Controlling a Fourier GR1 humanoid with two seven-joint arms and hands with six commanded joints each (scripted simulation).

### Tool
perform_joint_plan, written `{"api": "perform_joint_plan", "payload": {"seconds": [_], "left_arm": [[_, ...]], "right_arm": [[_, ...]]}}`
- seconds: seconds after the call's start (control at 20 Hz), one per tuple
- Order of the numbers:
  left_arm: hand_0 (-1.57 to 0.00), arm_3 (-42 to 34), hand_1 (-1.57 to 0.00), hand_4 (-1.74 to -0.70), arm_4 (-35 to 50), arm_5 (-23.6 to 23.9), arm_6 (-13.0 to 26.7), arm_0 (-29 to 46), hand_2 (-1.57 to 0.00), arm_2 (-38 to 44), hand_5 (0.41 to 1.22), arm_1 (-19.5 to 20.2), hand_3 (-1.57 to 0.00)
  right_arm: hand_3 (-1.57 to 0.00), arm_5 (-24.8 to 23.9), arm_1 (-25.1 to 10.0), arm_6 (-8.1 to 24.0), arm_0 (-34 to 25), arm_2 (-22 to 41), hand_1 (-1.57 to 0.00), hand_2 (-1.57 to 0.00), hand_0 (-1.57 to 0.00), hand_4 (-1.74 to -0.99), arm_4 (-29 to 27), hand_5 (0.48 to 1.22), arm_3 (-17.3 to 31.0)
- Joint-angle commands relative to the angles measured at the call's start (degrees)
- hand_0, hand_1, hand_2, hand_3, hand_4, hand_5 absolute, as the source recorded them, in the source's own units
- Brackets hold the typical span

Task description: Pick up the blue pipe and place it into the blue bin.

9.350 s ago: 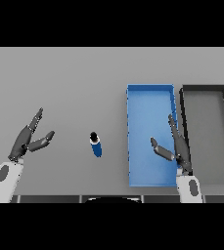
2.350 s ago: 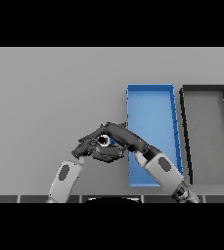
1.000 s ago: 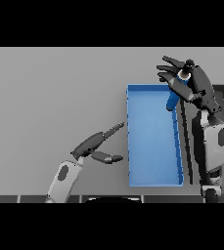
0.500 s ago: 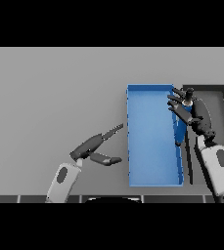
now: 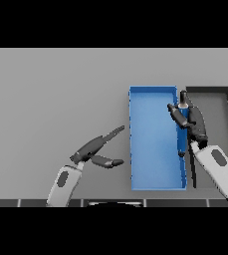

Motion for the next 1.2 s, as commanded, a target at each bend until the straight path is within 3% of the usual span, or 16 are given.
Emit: {"api": "perform_joint_plan", "payload": {"seconds": [0.0,0.1,0.15,0.35,0.55,0.6,0.75,1.15], "left_arm": [[0.00,-0.3,0.00,-0.88,0.0,-0.1,-0.3,0.2,0.00,-0.3,0.427,0.0,0.00],[0.00,-0.9,0.00,-0.88,0.2,0.0,-0.3,0.3,0.00,-0.4,0.430,-0.2,0.00],[0.00,-1.0,0.00,-0.88,0.1,0.1,-0.3,0.4,0.00,-0.4,0.429,-0.2,0.00],[0.00,-0.5,0.00,-0.89,-0.2,0.2,0.8,0.6,0.00,-0.7,0.426,-0.5,0.00],[0.00,-1.3,0.00,-0.89,-0.5,0.4,0.1,1.2,0.00,-1.0,0.428,-0.3,0.00],[0.00,-0.9,0.00,-0.89,-0.6,0.4,-0.5,1.2,0.00,-0.8,0.428,0.0,0.00],[0.00,-1.2,0.00,-0.89,-0.2,0.1,-0.1,1.2,0.00,-0.8,0.429,0.1,0.00],[0.00,1.0,0.00,-0.88,-1.3,0.8,-0.4,0.4,0.00,-0.6,0.431,-0.4,0.00]], "right_arm": [[-0.32,1.7,-1.3,1.1,-1.0,2.3,-0.55,-0.55,-0.60,-1.337,-1.1,1.221,0.6],[-0.21,2.4,-5.3,2.5,-2.8,8.3,-0.35,-0.35,-0.38,-1.219,-5.0,1.137,3.1],[-0.16,2.6,-9.2,2.5,-4.6,13.1,-0.28,-0.28,-0.31,-1.175,-8.7,1.084,4.5],[-0.07,3.3,-15.4,2.5,-12.1,26.6,-0.11,-0.11,-0.12,-1.078,-16.3,0.898,5.2],[-0.03,3.1,-17.8,2.5,-17.9,34.2,-0.05,-0.05,-0.05,-1.051,-18.5,0.787,5.7],[-0.02,2.7,-16.8,2.5,-18.4,35.0,-0.04,-0.04,-0.04,-1.046,-18.8,0.759,6.3],[-0.01,1.8,-18.0,2.5,-19.9,36.6,-0.02,-0.02,-0.02,-1.033,-20.1,0.696,5.6],[0.00,2.8,-18.1,2.3,-20.4,37.5,-0.01,-0.01,-0.01,-1.022,-19.8,0.649,6.0]]}}
